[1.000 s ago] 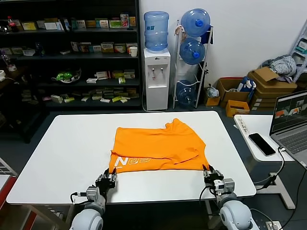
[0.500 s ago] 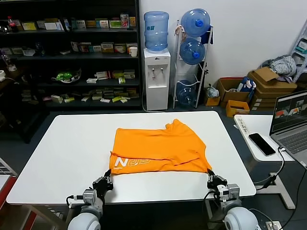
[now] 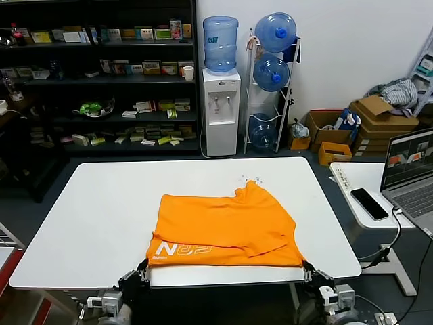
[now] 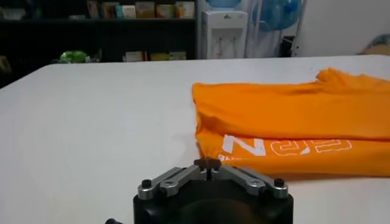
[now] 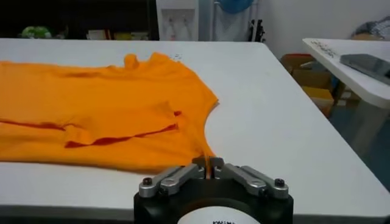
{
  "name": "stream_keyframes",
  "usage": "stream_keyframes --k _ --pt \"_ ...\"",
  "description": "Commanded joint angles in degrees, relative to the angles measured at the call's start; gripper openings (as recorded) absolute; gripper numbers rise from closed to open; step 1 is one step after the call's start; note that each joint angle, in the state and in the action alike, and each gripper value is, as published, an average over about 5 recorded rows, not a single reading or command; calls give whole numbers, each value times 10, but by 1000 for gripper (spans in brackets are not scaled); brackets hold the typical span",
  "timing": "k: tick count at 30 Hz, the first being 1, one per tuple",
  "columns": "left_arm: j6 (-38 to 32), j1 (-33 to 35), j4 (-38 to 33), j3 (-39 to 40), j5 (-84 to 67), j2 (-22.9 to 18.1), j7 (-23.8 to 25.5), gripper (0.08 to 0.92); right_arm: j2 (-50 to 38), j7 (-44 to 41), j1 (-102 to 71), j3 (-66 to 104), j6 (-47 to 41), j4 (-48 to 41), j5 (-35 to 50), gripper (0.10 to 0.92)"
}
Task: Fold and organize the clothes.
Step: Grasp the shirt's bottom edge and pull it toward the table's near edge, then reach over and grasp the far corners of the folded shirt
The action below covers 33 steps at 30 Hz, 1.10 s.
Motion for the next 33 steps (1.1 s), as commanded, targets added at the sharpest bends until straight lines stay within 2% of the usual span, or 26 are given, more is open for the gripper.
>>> stream_keyframes --k 1,4,6,9,12,16,20,23,33 --pt "12 18 -78 -28 -30 50 -10 208 -34 17 55 9 -18 58 27 328" --pt "15 -80 -63 -27 -73 77 -3 294 -40 18 187 -19 -21 7 55 415" --pt "9 -165 -18 -7 -97 86 11 355 -29 18 292 -54 -20 -60 72 467" --pt "-3 -309 114 51 -129 74 36 441 11 10 445 -120 -15 -198 81 554" --pt "0 -444 264 111 -156 41 60 537 67 -13 561 -172 -12 -346 68 640" --pt "46 -552 414 155 -177 -6 71 667 130 -43 638 -207 -20 -493 53 757" --pt "82 -606 503 183 -176 -34 81 778 173 -68 679 -214 -34 -589 31 816" --pt "82 -618 535 190 -159 -45 91 815 193 -80 690 -212 -34 -627 13 822" --pt "65 -612 562 185 -124 -65 100 823 209 -85 664 -206 -32 -648 -15 823"
